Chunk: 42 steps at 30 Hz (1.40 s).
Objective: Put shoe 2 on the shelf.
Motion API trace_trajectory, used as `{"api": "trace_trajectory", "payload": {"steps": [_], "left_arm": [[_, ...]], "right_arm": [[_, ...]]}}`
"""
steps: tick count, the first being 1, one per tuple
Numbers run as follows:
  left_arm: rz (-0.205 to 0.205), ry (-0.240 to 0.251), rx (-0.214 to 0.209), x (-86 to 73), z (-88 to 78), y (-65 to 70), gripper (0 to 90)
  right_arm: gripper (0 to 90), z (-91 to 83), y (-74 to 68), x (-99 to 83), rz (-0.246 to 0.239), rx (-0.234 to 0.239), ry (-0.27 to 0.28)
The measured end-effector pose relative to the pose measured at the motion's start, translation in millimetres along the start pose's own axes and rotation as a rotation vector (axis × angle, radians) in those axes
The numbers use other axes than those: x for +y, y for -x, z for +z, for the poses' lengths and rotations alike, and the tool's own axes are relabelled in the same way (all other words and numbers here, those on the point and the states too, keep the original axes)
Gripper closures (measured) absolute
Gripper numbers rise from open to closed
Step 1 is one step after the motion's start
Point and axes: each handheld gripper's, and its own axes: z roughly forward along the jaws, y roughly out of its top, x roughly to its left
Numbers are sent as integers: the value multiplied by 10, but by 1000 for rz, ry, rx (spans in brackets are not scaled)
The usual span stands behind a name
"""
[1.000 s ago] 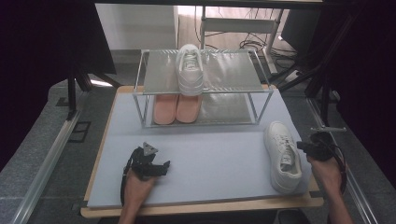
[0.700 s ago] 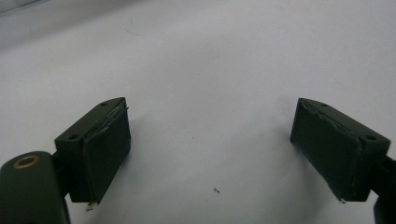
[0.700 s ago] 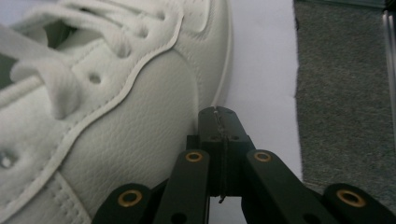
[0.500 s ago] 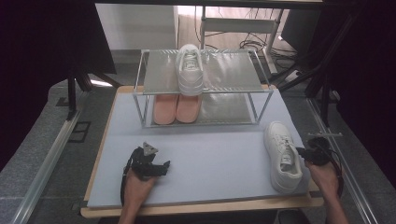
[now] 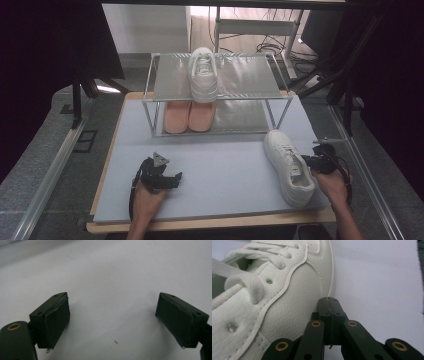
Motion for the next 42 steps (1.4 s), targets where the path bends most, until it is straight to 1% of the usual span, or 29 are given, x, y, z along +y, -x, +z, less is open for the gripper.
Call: {"api": "trace_trajectory", "payload": {"steps": [4, 6, 8, 11, 14, 15, 17, 19, 22, 29, 33, 39, 42], "left_arm": [[-1, 0, 0, 0, 0, 1, 124], [0, 0, 0, 0, 0, 1, 124], [0, 0, 0, 0, 0, 1, 123], [0, 0, 0, 0, 0, 0, 123], [0, 0, 0, 0, 0, 1, 124], [0, 0, 0, 0, 0, 1, 124], [0, 0, 0, 0, 0, 0, 123], [0, 0, 0, 0, 0, 0, 123], [0, 0, 0, 0, 0, 0, 123], [0, 0, 0, 0, 0, 0, 124], [0, 0, 0, 0, 0, 0, 124], [-1, 0, 0, 0, 0, 0, 124], [0, 0, 0, 0, 0, 0, 123]], "right_arm": [[900, 38, -65, 31, -14, 21, 0], [900, 40, -73, 33, -16, 21, 1], [900, 31, -56, 18, -12, 31, -3], [900, -6, -61, -32, -16, 34, -15], [900, -37, -72, -76, -18, 39, -11], [900, -40, -79, -80, -13, 42, -11], [900, -36, -106, -71, -20, 38, -15], [900, -20, -135, -59, -26, 44, -17], [900, 19, -210, -23, -44, 53, -16], [900, 100, -369, 52, -64, 80, -21], [900, 153, -467, 101, -88, 94, -22], [900, 242, -624, 182, -132, 126, -25], [900, 280, -690, 217, -146, 141, -27]]}}
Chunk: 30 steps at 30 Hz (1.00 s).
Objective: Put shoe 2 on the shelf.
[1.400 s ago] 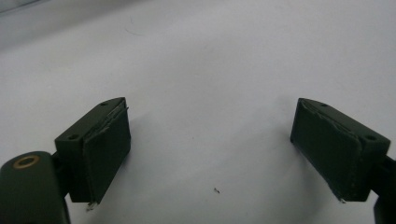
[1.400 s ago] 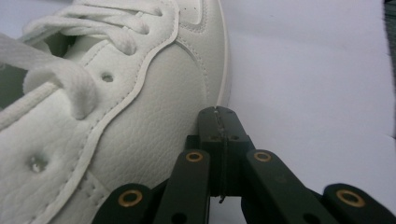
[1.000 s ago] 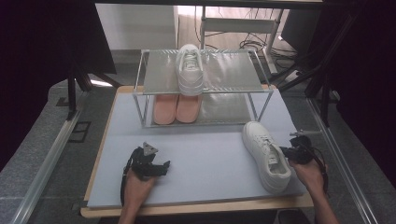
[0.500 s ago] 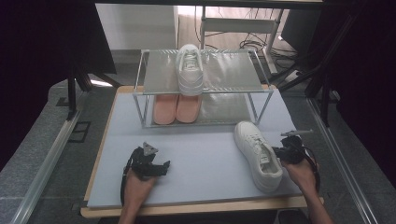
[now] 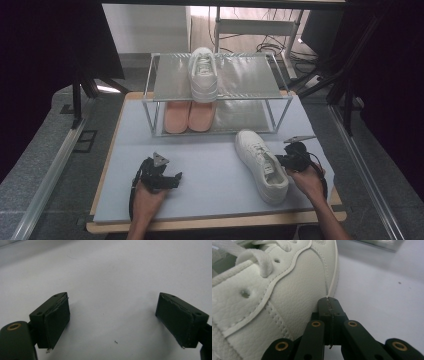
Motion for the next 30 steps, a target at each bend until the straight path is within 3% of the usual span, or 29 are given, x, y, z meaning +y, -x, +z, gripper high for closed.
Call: {"api": "trace_trajectory", "payload": {"steps": [12, 23, 27, 30], "left_arm": [[-2, 1, -1, 0, 1, 1, 123], [-2, 2, -1, -1, 1, 1, 123], [-2, 2, -1, -1, 1, 2, 124], [-1, 1, 0, -1, 0, 2, 124]], "right_arm": [[900, 204, -184, 204, -82, 101, -9], [900, 478, -478, 474, -165, 221, -28], [900, 505, -537, 524, -193, 213, -26], [880, 432, -510, 526, -180, 215, -12]]}}
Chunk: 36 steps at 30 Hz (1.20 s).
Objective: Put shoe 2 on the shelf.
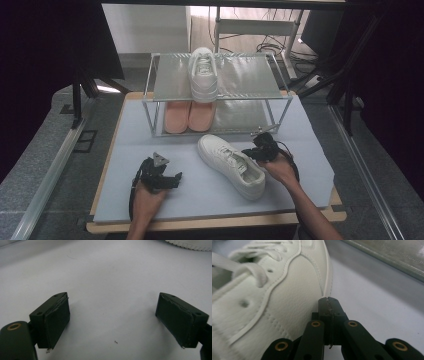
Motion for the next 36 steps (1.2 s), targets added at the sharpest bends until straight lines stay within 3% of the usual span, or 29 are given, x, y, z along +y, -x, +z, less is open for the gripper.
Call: {"api": "trace_trajectory", "payload": {"steps": [17, 22, 27, 36], "left_arm": [[1, -1, 0, 1, 0, 0, 124], [1, 0, 1, 0, 0, 1, 124], [0, 0, 0, 0, 1, 1, 124], [5, -1, 1, 1, -1, -2, 124]], "right_arm": [[697, -562, 78, -309, 57, -54, 18], [639, -725, 66, -345, 79, -35, 29], [579, -775, -27, -307, 57, 5, 21], [531, -708, -197, -200, -3, 18, -26]]}}
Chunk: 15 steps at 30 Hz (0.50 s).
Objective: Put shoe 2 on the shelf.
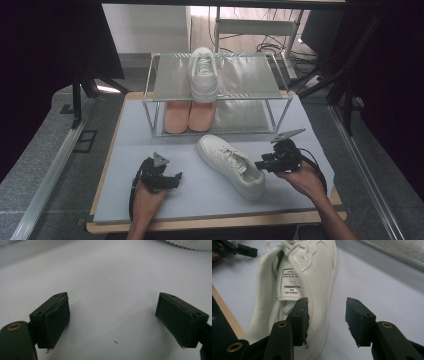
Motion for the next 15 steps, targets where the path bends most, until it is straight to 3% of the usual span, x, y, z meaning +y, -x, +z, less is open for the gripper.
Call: {"api": "trace_trajectory", "payload": {"steps": [10, 15], "left_arm": [[0, 0, 0, 0, 0, 0, 124], [-3, 0, 0, -1, 0, 2, 124]], "right_arm": [[553, 176, -109, 94, -64, -11, -70], [572, 256, -112, 120, -62, -9, -106]]}}
